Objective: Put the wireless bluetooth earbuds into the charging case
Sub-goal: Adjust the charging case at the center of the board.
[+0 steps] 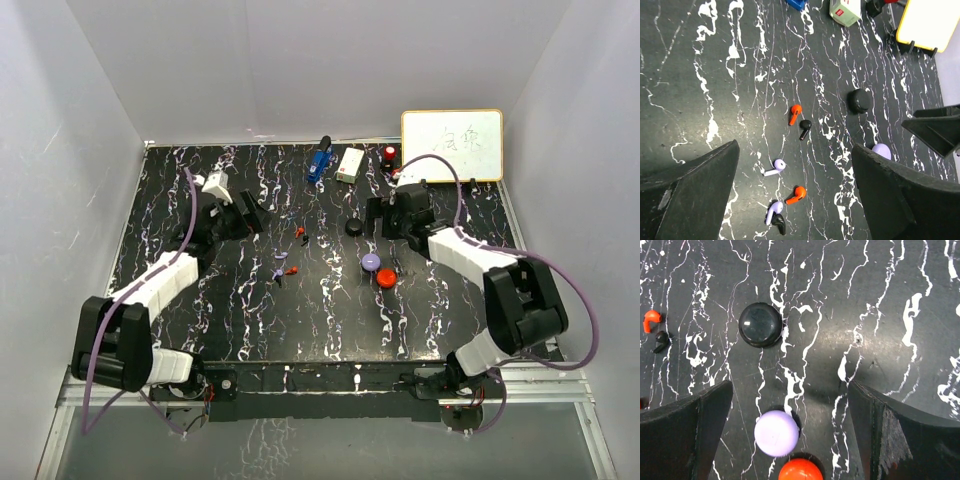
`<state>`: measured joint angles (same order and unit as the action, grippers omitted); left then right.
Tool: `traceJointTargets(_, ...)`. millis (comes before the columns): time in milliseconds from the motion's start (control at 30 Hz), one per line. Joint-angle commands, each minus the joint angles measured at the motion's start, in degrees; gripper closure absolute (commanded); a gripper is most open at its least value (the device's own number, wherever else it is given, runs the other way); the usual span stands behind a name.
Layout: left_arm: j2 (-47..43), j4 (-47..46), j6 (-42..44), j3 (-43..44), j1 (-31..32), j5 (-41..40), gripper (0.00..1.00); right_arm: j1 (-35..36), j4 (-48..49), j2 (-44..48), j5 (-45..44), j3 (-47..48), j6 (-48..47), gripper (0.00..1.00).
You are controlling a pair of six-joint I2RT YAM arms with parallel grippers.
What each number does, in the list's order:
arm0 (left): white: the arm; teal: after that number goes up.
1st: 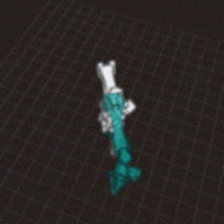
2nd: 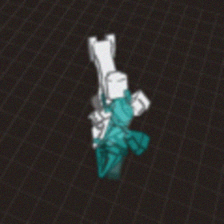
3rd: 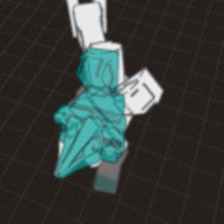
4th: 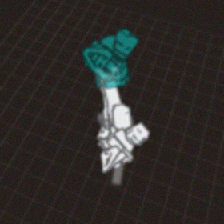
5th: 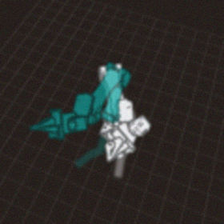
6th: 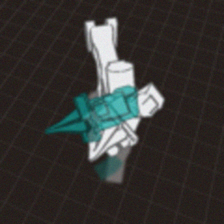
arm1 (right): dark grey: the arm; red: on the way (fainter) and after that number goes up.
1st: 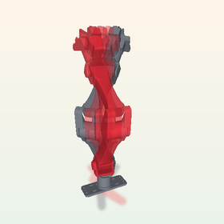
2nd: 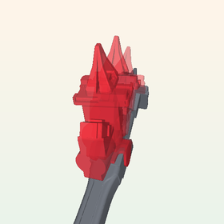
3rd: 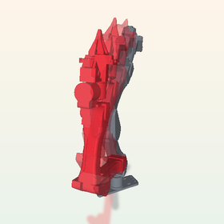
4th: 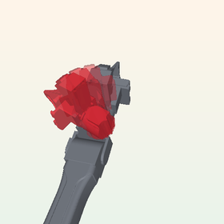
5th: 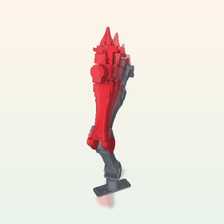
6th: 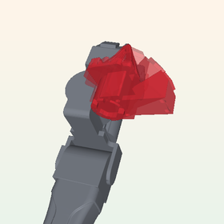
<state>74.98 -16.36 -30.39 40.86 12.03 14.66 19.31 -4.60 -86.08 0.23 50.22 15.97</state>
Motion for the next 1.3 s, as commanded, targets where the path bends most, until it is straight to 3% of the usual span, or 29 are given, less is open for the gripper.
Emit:
traceJointTargets(0, 2.27, -0.12, 0.95, 3.49, 2.52, -1.09, 0.08, 1.21, 2.65, -4.81, -1.16, 5.29, 0.15, 0.02)
traceJointTargets(533, 7.95, 1.15, 1.63, 7.57, 6.15, -2.53, 0.08, 2.40, 5.84, -21.48, 5.55, 16.67, 3.17, 0.02)
traceJointTargets(1033, 9.14, 0.80, 1.43, 8.00, 6.16, -2.57, 0.08, 9.43, 6.74, -21.71, 6.14, 16.36, 6.75, 0.02)
traceJointTargets(1267, 11.74, 0.80, 1.73, 9.80, 6.95, -1.10, 0.08, 9.60, 5.57, -17.35, -0.50, 15.45, 6.18, 0.02)
